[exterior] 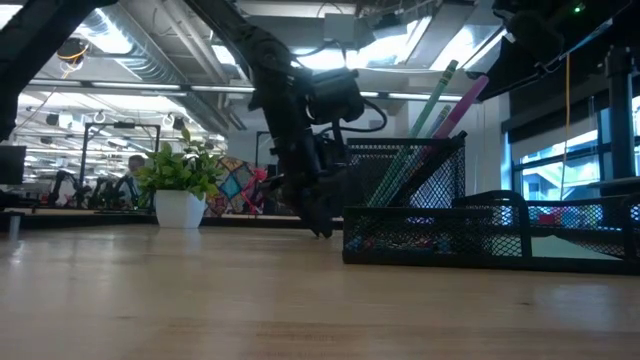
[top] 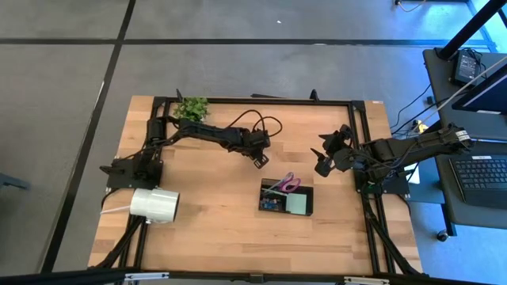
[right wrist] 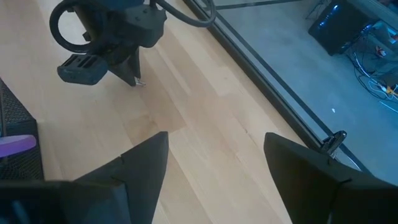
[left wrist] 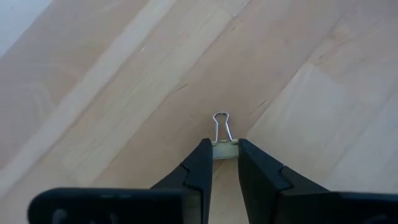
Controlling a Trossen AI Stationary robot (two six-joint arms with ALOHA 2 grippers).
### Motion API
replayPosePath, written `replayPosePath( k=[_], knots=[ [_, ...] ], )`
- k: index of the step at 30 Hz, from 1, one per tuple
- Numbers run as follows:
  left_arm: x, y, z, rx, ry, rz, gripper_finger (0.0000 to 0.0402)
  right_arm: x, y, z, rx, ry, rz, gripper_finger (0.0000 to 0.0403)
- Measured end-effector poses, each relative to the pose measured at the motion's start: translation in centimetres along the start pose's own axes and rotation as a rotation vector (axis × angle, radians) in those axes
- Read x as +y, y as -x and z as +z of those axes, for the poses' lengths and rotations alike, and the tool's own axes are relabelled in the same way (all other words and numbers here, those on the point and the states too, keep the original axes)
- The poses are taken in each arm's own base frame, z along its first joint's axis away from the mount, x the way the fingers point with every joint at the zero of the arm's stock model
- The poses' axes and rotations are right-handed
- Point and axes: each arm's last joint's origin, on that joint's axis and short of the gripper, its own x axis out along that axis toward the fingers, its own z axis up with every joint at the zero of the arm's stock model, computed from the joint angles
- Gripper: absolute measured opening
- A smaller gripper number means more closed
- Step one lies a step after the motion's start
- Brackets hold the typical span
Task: Pick and place office supplies into organizer
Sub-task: Put the golden binder clip into the desk organizer
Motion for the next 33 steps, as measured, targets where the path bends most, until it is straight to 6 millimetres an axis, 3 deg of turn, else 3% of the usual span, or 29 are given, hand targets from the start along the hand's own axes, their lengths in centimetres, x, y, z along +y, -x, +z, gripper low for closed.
replayPosePath(
  k=[7, 13, 19, 26, 33],
  knots=[
    [0.1, 2.8, 0.8, 0.016, -0.069, -0.027, 0.0059, 0.0, 0.0, 0.0, 0.001, -0.001, -0.001, 0.0268],
    [1.0, 7.8, 1.3, -0.018, -0.08, -0.027, 0.0059, 0.0, 0.0, 0.0, -0.003, 0.009, 0.001, 0.0268],
    [0.2, 13.8, 1.2, -0.146, -0.096, -0.111, 0.0059, 0.0, 0.0, 0.1, -0.004, 0.016, 0.002, 0.0268],
    [-2.8, 19.7, -0.6, -0.314, -0.235, -0.259, 0.0059, 0.0, 0.0, 0.1, -0.008, 0.009, 0.004, 0.0268],
    [-8.0, 22.6, -3.0, -0.495, -0.389, -0.443, 0.0059, 0.0, 0.0, 0.1, -0.008, 0.01, 0.004, 0.0268]
  ],
)
